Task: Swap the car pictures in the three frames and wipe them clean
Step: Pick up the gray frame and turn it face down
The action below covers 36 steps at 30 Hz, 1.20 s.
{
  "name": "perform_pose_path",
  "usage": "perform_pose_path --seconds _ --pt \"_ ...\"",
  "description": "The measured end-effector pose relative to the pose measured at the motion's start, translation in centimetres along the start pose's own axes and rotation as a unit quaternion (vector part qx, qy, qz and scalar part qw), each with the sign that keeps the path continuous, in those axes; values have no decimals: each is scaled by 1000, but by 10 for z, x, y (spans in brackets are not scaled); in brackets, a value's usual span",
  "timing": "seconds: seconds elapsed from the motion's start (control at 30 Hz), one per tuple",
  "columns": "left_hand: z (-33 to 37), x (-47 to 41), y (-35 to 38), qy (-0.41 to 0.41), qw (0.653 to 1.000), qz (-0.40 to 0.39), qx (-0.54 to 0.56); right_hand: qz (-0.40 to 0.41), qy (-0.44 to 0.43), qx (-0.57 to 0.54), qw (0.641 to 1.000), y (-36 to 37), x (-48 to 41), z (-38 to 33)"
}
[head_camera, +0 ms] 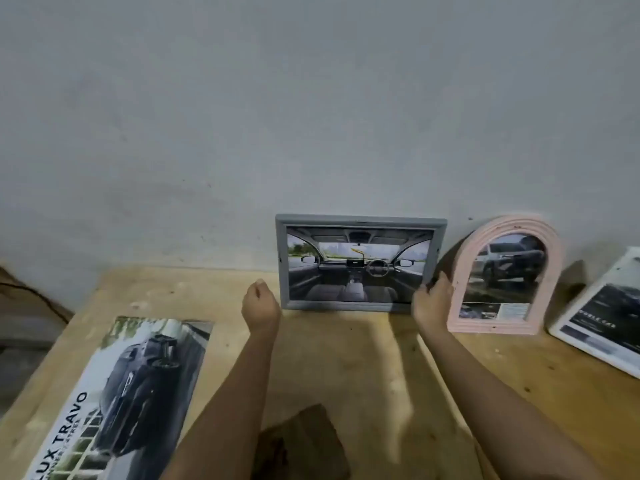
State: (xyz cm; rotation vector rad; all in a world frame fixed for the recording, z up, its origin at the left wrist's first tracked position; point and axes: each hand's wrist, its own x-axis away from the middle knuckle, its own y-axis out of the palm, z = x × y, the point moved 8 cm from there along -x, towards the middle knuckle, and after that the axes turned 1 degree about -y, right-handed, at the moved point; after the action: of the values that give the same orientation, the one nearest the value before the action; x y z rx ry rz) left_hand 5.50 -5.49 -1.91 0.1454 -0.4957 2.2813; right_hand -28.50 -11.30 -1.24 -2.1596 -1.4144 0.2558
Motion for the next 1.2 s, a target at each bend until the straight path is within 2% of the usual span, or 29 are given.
perform_pose_path --seconds 0.1,0.23,0.4,0.47,0.63,0.87,1.03,1.2 --pt "-19 -20 13 -58 998 -28 29 31 26 1 999 10 -14 7" --pt "-30 -29 37 -122 984 -93 90 61 58 -53 995 14 -20 15" --pt "-57 -42 49 -174 972 -109 115 118 78 -89 986 10 -15 17" --pt "-57 -43 40 -187 970 -73 136 122 84 -122 981 12 -8 17" --pt "-54 -27 5 -196 962 -1 190 71 102 -198 972 17 5 23" --pt "-46 22 -32 -155 964 -6 215 -23 95 -243 965 -12 30 28" --pt "-39 95 -28 -131 965 -26 227 -29 81 -269 959 -84 47 38" --pt "-42 178 8 -126 962 -83 230 -63 71 -285 954 -170 53 63"
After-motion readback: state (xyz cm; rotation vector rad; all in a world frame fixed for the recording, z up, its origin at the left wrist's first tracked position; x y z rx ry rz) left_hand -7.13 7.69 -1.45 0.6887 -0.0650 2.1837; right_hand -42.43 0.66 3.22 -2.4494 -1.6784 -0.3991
